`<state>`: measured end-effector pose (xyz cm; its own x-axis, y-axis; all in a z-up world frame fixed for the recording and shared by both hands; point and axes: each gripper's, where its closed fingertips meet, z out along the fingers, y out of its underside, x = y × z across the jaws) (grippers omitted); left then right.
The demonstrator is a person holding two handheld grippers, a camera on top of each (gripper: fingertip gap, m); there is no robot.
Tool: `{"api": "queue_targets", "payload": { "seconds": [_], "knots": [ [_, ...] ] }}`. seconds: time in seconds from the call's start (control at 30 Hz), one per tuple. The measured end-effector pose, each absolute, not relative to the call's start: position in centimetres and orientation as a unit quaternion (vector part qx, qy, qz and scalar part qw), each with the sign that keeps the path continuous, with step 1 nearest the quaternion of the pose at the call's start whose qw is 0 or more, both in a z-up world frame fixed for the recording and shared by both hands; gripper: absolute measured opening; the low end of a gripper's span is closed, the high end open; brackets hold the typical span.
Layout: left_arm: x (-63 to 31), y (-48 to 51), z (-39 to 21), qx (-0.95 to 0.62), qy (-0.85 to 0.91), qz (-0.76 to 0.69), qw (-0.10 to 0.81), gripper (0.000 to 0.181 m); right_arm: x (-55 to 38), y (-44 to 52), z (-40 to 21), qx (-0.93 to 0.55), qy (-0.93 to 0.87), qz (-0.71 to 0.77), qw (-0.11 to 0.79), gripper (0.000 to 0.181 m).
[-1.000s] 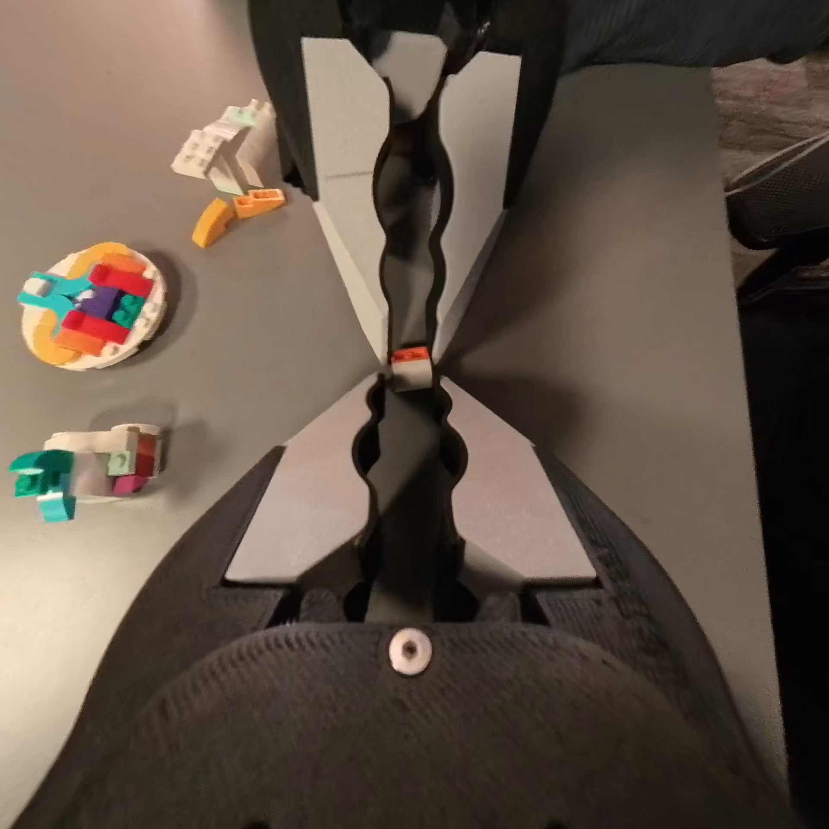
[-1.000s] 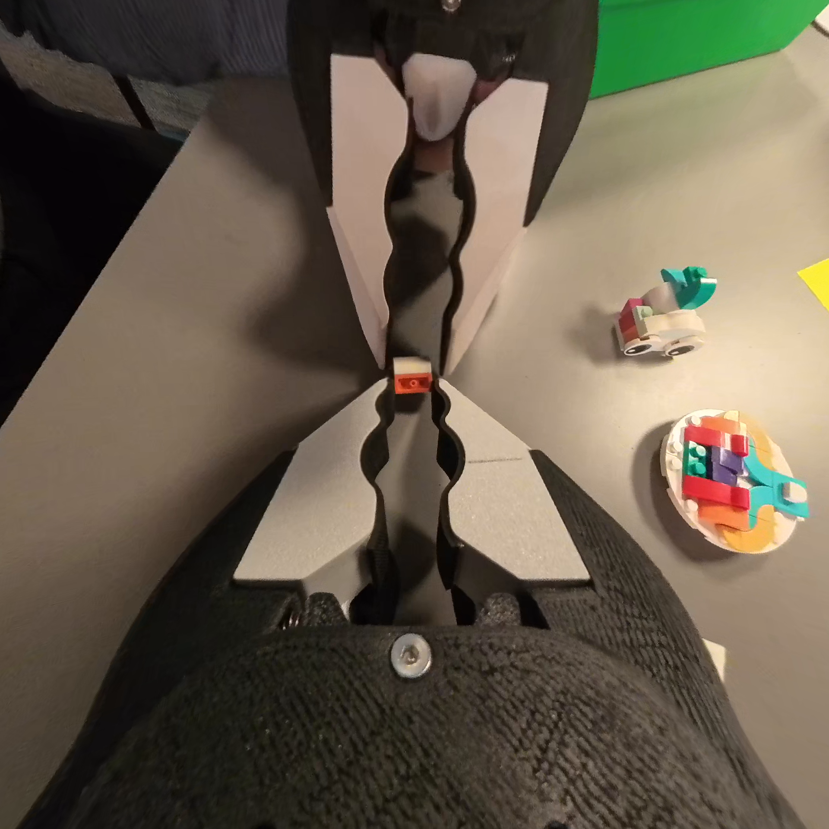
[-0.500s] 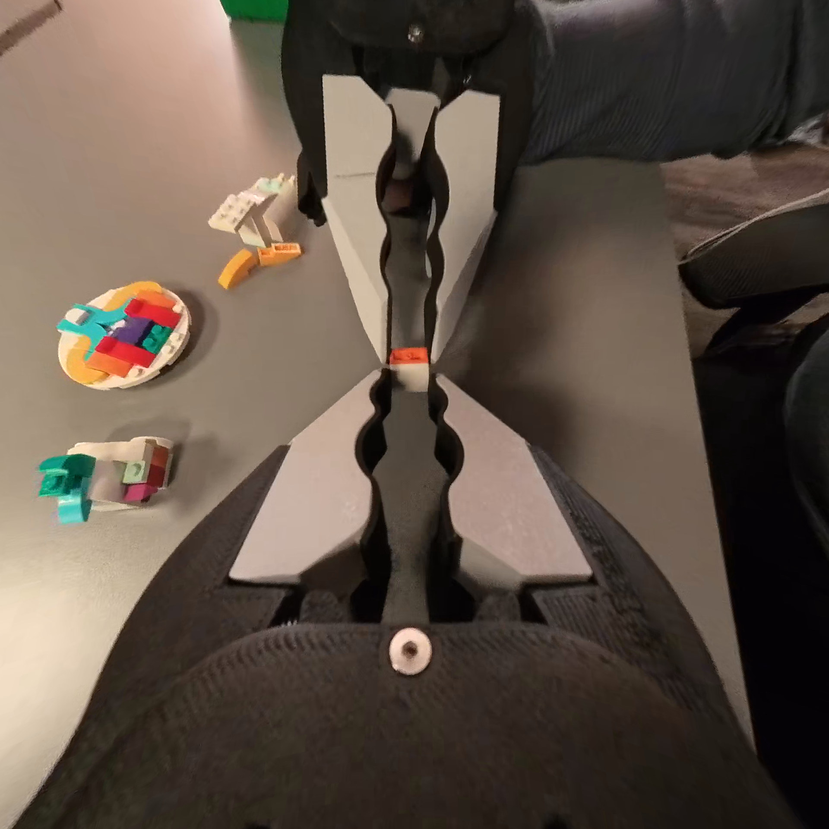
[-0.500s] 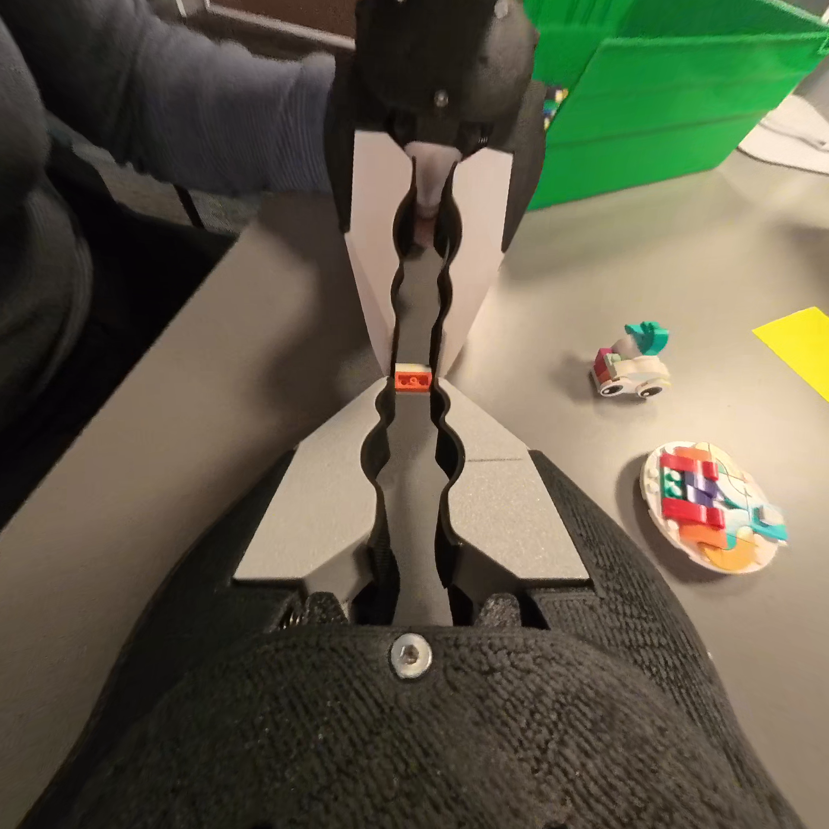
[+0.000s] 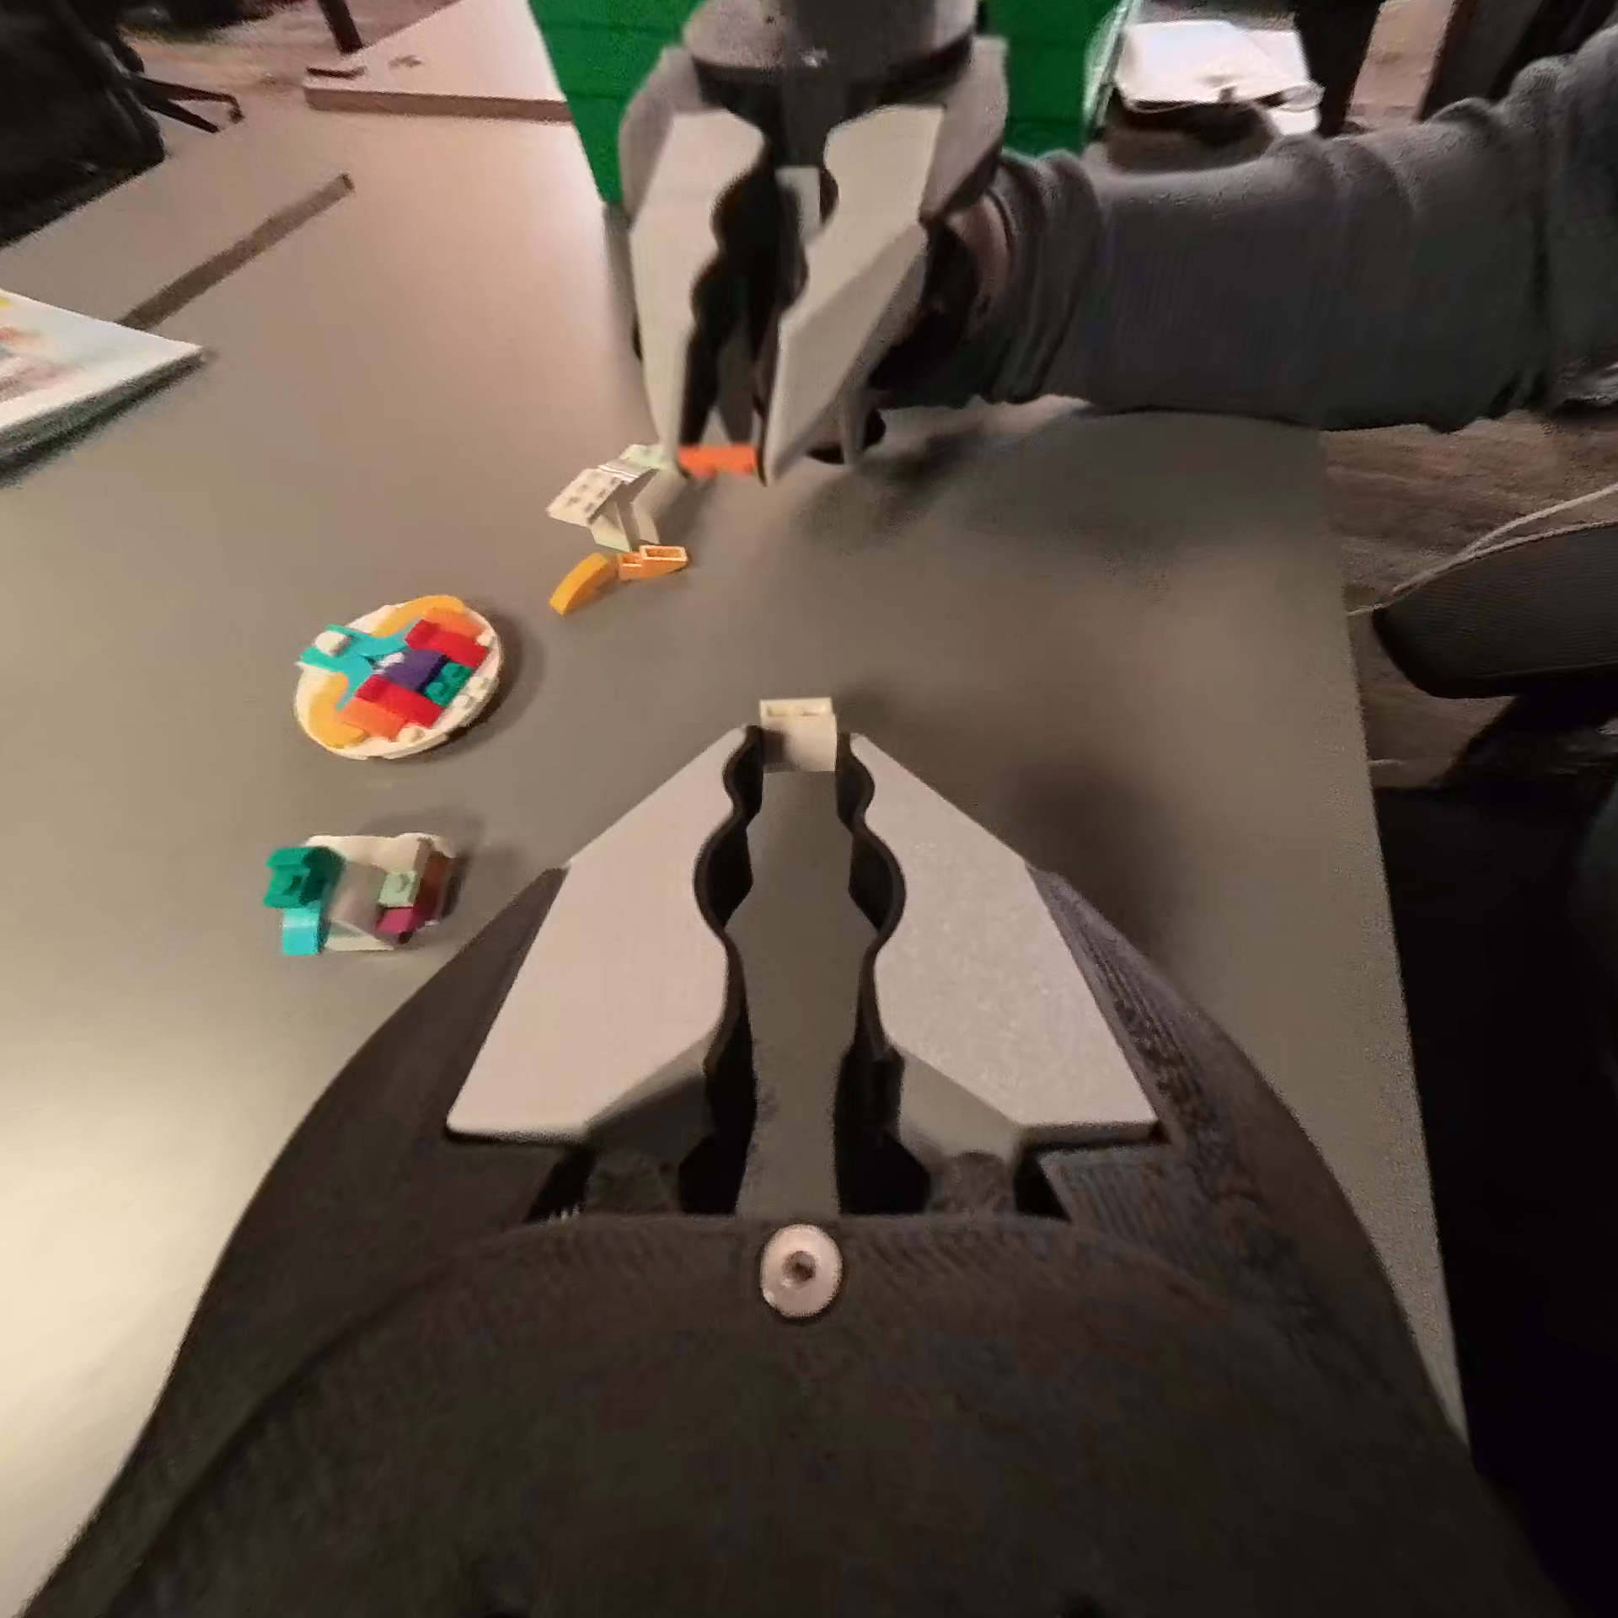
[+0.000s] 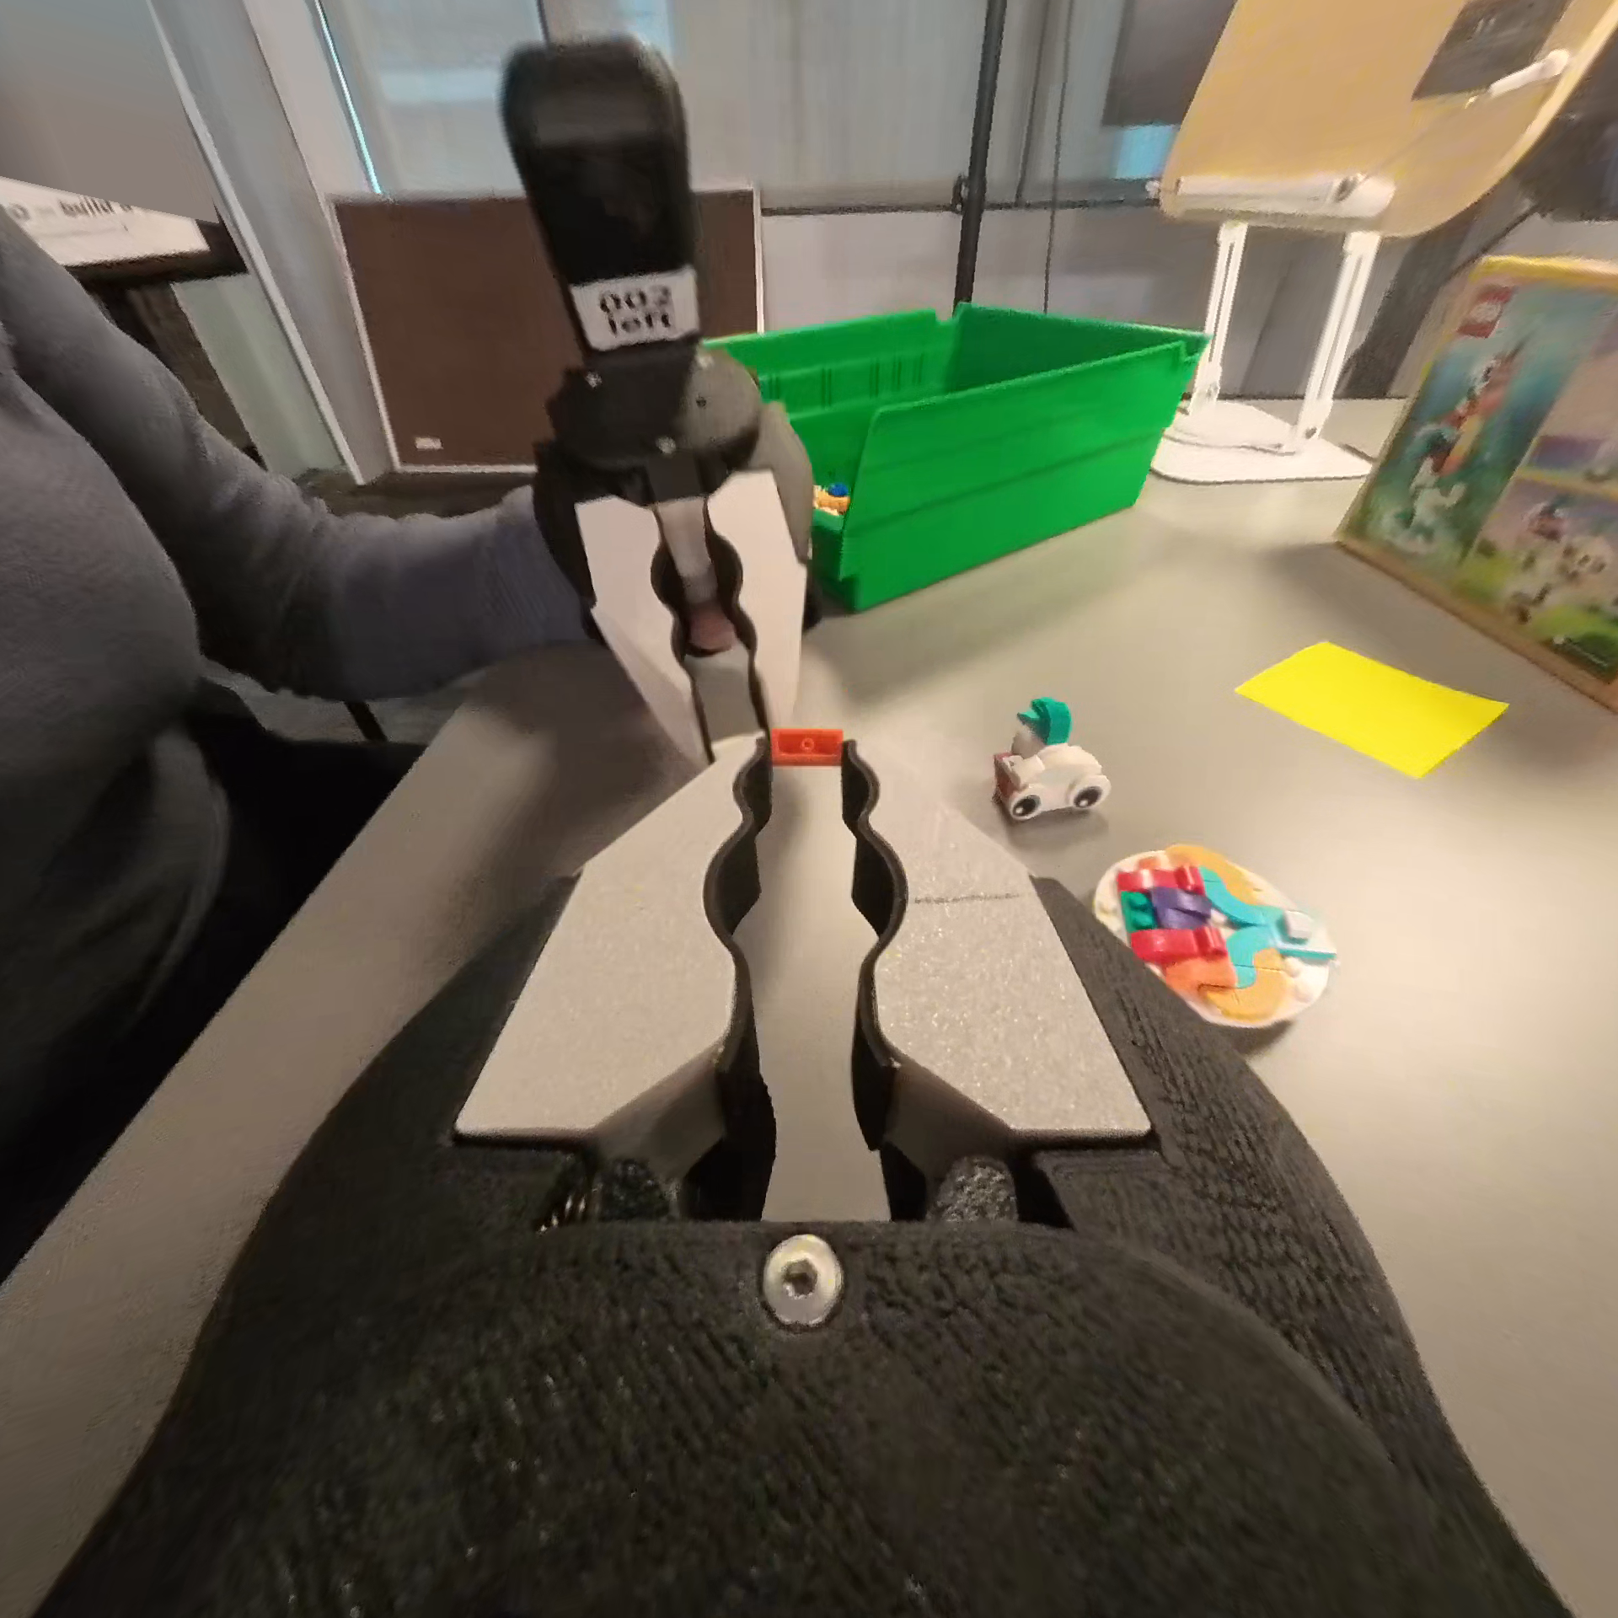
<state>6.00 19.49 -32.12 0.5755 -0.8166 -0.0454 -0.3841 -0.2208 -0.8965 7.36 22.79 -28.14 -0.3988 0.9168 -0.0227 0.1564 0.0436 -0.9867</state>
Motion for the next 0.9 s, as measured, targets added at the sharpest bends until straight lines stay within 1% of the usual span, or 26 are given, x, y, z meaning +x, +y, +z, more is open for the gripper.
{"api": "queue_targets", "payload": {
  "seconds": [0.07,0.17,0.23,0.3,0.33,0.4,0.5,0.6,0.7,0.77,0.8,0.9],
  "knots": [
    [5.3,19.9,-31.0,-0.746,0.384,-0.188,0.51,0.015,7.1,22.9,-28.7,-0.427,-0.637,0.534,0.355,0.013],
    [3.2,19.0,-26.3,-0.74,0.303,-0.158,0.579,0.015,6.7,23.7,-29.1,-0.436,-0.634,0.512,0.382,0.013],
    [-0.6,17.9,-22.5,-0.737,0.218,-0.105,0.631,0.015,6.6,23.9,-28.8,-0.435,-0.628,0.509,0.397,0.013],
    [-6.3,16.5,-20.2,-0.751,0.112,-0.031,0.65,0.016,6.5,23.9,-28.9,-0.434,-0.631,0.501,0.403,0.013],
    [-9.4,15.7,-20.1,-0.772,0.063,0.007,0.633,0.015,6.5,23.9,-29.1,-0.435,-0.636,0.495,0.401,0.013],
    [-14.6,14.2,-21.8,-0.83,-0.01,0.058,0.555,0.015,6.4,23.6,-29.4,-0.433,-0.646,0.485,0.4,0.013],
    [-18.9,13.2,-26.8,-0.918,-0.061,0.04,0.391,0.015,6.3,23.3,-29.9,-0.432,-0.659,0.473,0.395,0.013],
    [-21.1,13.6,-31.3,-0.963,-0.069,0.004,0.261,0.015,6.3,23.1,-30.2,-0.43,-0.667,0.466,0.391,0.013],
    [-22.6,12.9,-34.9,-0.986,-0.071,0.009,0.152,0.016,6.3,23.1,-30.3,-0.432,-0.668,0.466,0.387,0.014],
    [-22.7,12.4,-36.4,-0.991,-0.082,0.0,0.11,0.017,6.4,23.1,-30.3,-0.434,-0.667,0.469,0.384,0.013],
    [-22.7,12.4,-36.7,-0.99,-0.09,-0.005,0.107,0.026,6.4,23.1,-30.3,-0.434,-0.667,0.47,0.382,0.013],
    [-23.1,13.0,-36.2,-0.985,-0.113,-0.004,0.13,0.047,6.4,23.2,-30.2,-0.437,-0.665,0.472,0.38,0.013]
  ]
}}
